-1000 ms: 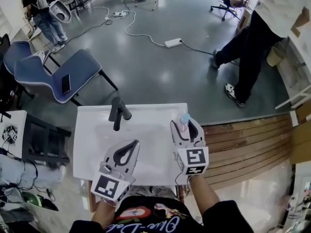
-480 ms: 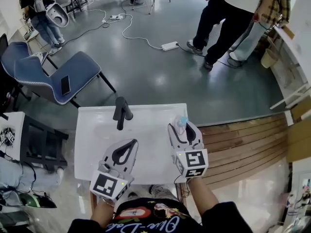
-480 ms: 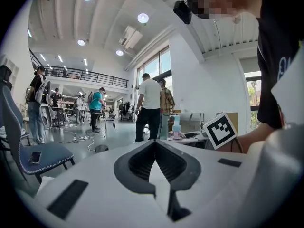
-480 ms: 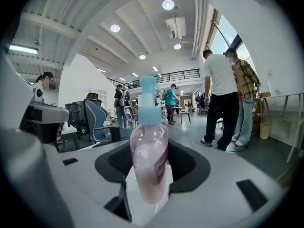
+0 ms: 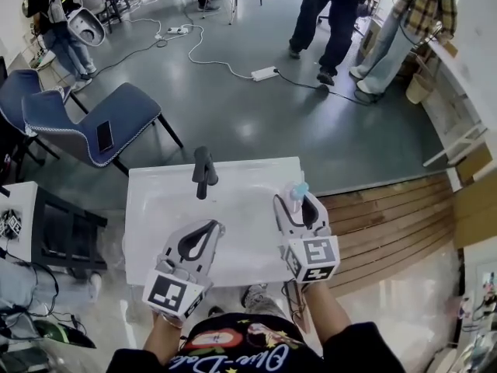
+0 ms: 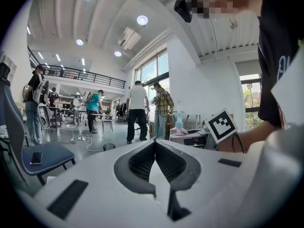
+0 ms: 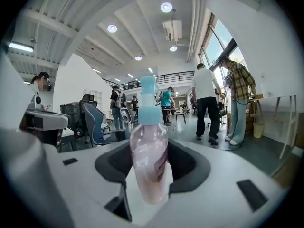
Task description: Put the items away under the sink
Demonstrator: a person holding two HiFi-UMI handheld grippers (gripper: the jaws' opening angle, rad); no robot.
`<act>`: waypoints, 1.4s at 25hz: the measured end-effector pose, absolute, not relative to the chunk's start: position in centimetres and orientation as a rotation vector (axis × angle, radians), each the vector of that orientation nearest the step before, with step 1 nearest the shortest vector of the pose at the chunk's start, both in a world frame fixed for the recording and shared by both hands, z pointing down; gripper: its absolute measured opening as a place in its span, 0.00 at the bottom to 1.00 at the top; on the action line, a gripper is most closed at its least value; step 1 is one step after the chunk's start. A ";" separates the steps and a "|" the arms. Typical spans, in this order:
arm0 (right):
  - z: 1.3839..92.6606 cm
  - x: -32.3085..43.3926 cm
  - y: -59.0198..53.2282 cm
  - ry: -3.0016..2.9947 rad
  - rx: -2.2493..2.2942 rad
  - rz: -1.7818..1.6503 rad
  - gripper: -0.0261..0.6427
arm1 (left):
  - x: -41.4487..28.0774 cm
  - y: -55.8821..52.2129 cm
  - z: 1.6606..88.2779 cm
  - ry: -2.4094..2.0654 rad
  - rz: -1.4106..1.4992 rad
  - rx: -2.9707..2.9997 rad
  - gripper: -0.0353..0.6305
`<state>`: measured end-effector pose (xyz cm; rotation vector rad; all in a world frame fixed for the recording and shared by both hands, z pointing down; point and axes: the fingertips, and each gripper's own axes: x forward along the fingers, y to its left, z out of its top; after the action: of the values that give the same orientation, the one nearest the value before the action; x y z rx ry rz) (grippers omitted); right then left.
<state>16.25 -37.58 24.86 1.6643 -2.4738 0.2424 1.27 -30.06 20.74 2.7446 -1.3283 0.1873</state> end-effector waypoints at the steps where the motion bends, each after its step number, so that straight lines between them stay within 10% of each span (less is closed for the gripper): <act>1: 24.7 16.1 -37.3 -2.473 1.672 0.240 0.36 | 1.0 -29.9 20.8 -1.325 0.187 2.746 0.06; 35: 21.9 12.5 -26.7 -2.478 1.684 0.156 0.36 | -3.3 -19.8 20.3 -1.316 0.112 2.776 0.06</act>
<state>12.47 -26.69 21.95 1.6839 -2.4775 0.1561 -3.33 -19.76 20.25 2.7758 -1.3163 0.1118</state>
